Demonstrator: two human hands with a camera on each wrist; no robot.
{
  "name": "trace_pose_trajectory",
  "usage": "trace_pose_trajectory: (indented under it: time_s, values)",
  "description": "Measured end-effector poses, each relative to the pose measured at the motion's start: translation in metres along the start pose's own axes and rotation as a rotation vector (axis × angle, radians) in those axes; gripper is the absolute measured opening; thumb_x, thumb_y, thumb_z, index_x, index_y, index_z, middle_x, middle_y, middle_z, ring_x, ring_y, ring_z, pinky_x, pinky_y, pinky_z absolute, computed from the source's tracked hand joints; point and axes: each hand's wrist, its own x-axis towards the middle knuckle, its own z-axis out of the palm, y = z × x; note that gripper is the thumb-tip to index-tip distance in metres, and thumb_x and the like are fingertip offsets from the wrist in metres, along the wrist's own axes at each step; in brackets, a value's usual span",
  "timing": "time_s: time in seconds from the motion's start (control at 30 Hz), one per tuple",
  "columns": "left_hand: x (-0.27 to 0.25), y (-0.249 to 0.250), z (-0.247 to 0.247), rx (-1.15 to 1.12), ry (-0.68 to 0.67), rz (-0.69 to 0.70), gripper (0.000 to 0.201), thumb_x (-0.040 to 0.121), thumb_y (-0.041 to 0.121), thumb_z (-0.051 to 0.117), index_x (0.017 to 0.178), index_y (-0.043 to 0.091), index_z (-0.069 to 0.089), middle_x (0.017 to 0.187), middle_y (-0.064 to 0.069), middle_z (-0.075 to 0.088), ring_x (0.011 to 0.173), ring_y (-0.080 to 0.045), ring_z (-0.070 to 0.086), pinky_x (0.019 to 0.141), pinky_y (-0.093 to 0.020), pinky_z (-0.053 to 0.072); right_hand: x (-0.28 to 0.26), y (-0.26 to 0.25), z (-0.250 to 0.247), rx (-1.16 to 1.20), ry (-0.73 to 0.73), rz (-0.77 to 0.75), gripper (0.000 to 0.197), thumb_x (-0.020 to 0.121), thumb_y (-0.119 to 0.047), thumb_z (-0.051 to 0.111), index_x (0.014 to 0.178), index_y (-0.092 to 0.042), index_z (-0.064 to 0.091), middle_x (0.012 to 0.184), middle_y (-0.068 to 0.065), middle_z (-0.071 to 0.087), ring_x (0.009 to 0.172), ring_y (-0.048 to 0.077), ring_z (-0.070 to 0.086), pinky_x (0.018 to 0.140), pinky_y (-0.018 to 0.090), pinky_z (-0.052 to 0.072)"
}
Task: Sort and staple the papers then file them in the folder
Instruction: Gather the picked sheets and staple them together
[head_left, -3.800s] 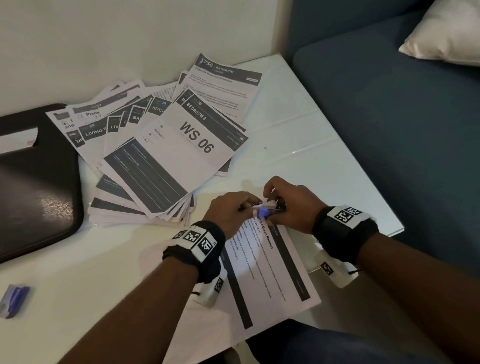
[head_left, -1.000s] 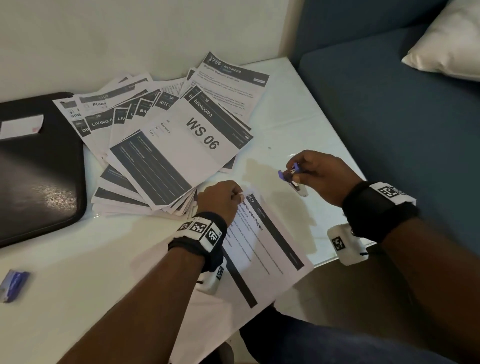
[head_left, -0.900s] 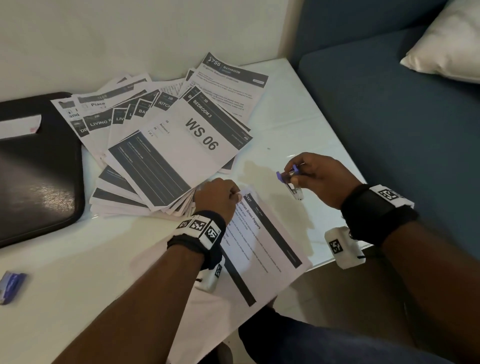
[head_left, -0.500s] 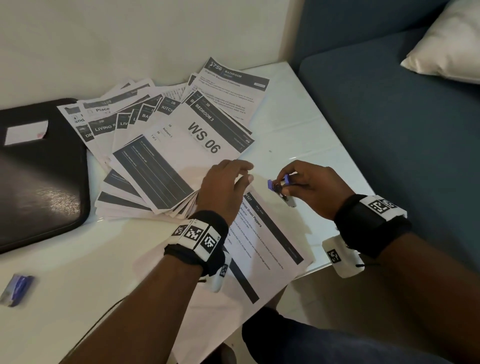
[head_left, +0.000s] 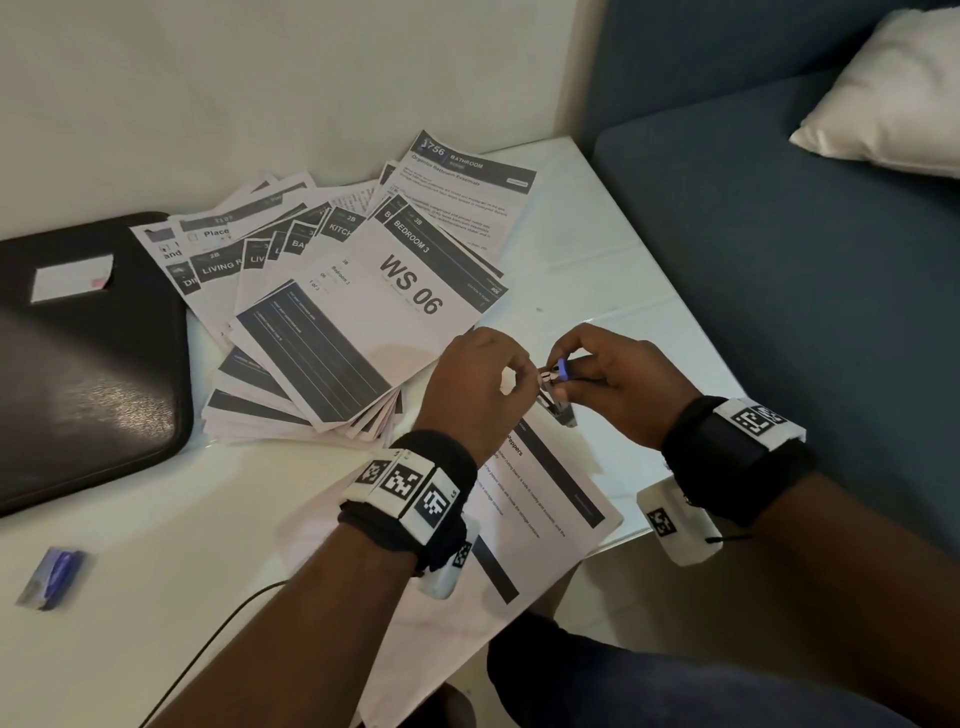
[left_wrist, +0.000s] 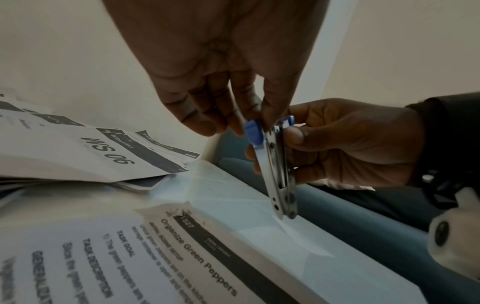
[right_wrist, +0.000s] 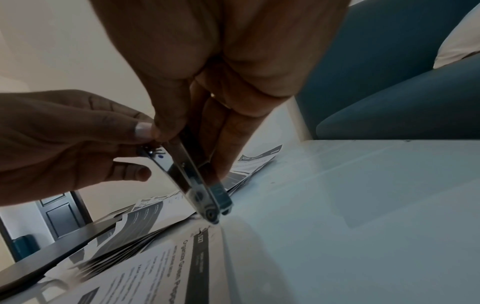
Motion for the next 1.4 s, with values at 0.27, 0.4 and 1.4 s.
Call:
trace_pose_trajectory:
  time_s: [0.27,0.4,1.4]
  values:
    - [-0.005,0.003,-0.013,-0.182,0.113,-0.18,0.007,0.093,0.02,0.063,0.086,0.023,0.063,0.096,0.011,0.064,0.089,-0.001,0.056,0.083,-0.019,0.046,-0.001,-0.003,-0.001,0.002,0.027,0.02,0.018,0.09,-0.016,0.068,0.096,-0.027,0.055,0.098,-0.003,0.076,0.094,0.006,0.07,0.084,0.018,0.049]
    - [-0.016,-0.008,-0.033,-0.275,0.19,-0.343,0.006,0.095,0.03,0.06,0.092,0.026,0.063,0.093,0.014,0.064,0.09,-0.001,0.06,0.08,-0.03,0.053,-0.005,-0.002,-0.001,0.034,0.027,0.029,0.019,0.09,-0.014,0.067,0.095,-0.028,0.055,0.101,-0.001,0.076,0.097,0.007,0.07,0.089,0.022,0.05]
    - [-0.054,-0.05,-0.005,0.359,-0.243,-0.332,0.068,0.086,0.041,0.07,0.143,0.016,0.043,0.144,-0.004,0.047,0.135,-0.024,0.038,0.112,-0.04,0.032,0.012,0.036,-0.002,-0.606,0.048,0.314,0.031,0.094,-0.032,0.058,0.121,-0.021,0.047,0.109,0.006,0.065,0.092,0.03,0.06,0.077,0.035,0.05]
